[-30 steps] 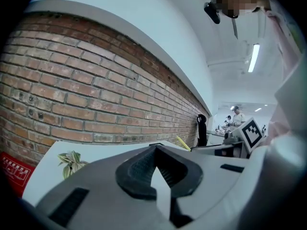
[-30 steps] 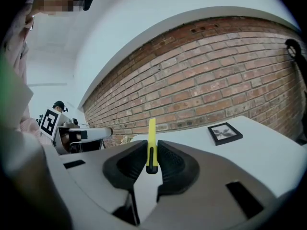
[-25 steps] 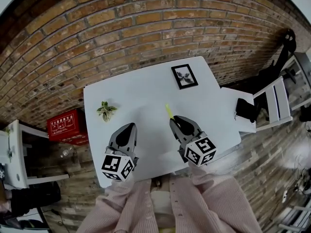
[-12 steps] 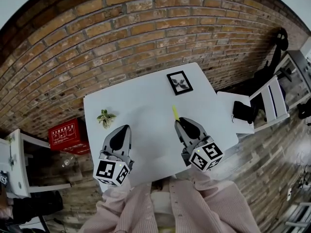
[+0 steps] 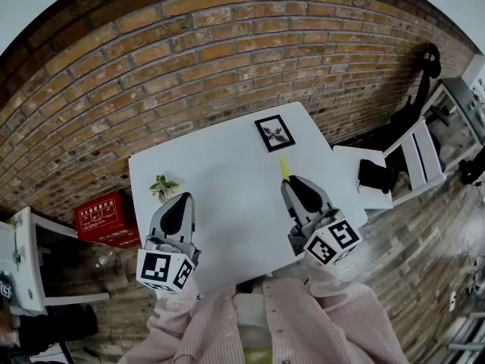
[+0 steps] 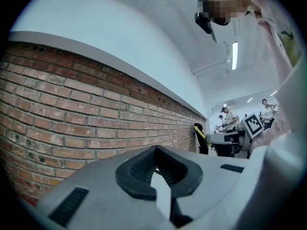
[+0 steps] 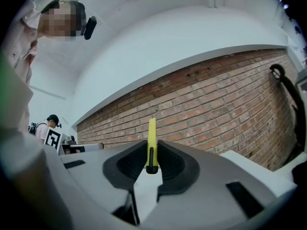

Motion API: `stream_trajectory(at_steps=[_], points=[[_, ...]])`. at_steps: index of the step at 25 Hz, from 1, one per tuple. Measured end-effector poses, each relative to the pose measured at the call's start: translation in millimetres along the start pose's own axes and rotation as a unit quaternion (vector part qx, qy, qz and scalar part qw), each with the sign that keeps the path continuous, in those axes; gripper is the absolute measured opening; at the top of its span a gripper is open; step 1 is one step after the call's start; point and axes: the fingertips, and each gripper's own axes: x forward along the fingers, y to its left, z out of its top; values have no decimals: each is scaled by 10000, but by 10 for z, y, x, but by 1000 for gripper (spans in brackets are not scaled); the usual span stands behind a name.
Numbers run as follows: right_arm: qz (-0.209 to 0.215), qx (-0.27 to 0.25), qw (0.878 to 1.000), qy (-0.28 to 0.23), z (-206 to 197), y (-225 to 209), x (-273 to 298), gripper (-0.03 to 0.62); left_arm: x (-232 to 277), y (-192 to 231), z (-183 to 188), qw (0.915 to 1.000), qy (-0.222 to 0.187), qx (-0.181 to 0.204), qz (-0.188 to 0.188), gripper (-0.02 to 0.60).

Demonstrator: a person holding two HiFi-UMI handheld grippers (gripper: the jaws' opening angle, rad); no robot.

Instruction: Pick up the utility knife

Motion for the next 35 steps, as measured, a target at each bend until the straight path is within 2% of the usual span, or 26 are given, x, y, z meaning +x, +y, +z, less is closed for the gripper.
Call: stream_trajectory(at_steps=[9, 22, 35], points=[[-44, -223, 9996, -164, 202, -25, -61, 67, -108, 140, 193, 9993, -157, 217, 246, -9], [-102, -118, 9998, -151, 165, -69, -19, 67, -163, 317, 84, 9990, 10, 172, 416, -8], [-184, -240, 9995, -88, 178, -151, 30, 67, -114, 394, -25, 9989, 141, 71, 435, -8]])
